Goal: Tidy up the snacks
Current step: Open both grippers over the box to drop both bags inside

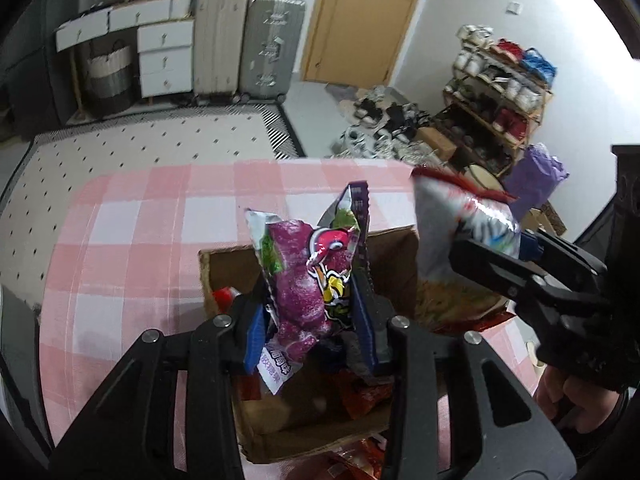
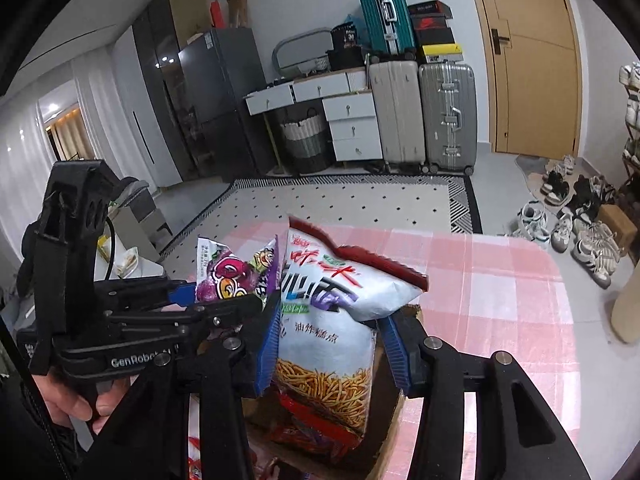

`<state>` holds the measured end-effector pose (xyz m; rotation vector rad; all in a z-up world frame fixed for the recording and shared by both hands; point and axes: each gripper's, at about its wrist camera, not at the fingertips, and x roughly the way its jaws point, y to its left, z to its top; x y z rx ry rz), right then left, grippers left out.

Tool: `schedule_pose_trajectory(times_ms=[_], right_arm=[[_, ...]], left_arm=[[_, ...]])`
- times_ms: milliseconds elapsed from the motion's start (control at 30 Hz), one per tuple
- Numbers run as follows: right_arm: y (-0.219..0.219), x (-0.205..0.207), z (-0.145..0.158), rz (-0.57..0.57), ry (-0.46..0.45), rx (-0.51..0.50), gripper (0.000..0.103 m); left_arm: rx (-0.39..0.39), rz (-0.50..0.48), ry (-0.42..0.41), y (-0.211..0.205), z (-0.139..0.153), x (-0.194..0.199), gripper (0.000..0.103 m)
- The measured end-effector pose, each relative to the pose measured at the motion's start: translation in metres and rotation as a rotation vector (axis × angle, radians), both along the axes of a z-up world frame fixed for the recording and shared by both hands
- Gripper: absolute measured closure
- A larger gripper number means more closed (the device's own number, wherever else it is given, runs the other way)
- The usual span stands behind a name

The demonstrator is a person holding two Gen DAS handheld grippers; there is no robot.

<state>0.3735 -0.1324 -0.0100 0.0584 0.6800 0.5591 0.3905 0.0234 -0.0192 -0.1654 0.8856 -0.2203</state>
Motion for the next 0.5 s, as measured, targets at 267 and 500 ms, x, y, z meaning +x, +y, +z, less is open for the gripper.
schedule_pose_trajectory(times_ms=[267, 500], right_arm=[[-0.005, 0.001, -0.013, 0.009, -0.005, 0.012, 0.037], [-0.015, -0.022, 0.010, 0.014, -0.069, 0.040, 0.031]], left_arm=[[-0.019, 0.006, 0.011, 0.015, -0.011, 0.000, 0.042], [0.011, 0.015, -0.024, 0.017, 0.005, -0.022, 0.038]])
